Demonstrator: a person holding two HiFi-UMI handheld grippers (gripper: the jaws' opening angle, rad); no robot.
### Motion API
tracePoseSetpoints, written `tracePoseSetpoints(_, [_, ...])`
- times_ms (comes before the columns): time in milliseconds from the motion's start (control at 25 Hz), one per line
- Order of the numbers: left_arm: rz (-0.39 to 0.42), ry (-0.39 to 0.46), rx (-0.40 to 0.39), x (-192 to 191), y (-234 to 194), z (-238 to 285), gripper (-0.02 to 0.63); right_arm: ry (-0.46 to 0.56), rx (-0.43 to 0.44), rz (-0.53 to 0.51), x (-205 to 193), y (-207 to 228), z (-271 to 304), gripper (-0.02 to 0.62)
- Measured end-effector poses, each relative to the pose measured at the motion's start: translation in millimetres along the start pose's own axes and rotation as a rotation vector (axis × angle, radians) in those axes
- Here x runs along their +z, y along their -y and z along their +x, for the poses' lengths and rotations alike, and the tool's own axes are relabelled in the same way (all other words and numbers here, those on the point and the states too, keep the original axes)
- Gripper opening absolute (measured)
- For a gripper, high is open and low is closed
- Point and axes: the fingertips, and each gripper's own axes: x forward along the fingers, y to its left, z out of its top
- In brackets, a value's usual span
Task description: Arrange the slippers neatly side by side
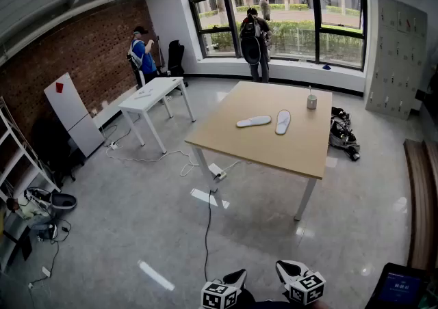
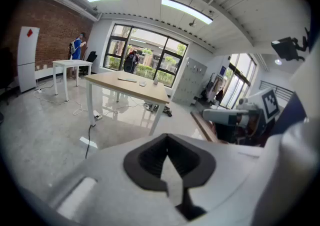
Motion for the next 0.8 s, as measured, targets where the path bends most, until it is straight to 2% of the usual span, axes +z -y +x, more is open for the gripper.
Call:
tracePoseSetpoints(160, [0.016, -0.044, 0.002, 1.8, -6.3, 13.5, 0.005, -0.003, 0.013, 0.036, 1.6, 9.3, 12.4, 0.011])
tracePoseSetpoints(440, [0.034, -0.062, -0.034, 29.7, -28.5, 51.5, 0.005, -0.015, -0.026, 0.034, 10.9, 44.1, 43.1, 0.011])
tracePoseSetpoints(800, [0.060, -0.099, -0.108, 96.3, -100.3, 101.9, 0.005, -0.021, -0.088, 0.055, 56.0, 71.5, 128.6, 0.011])
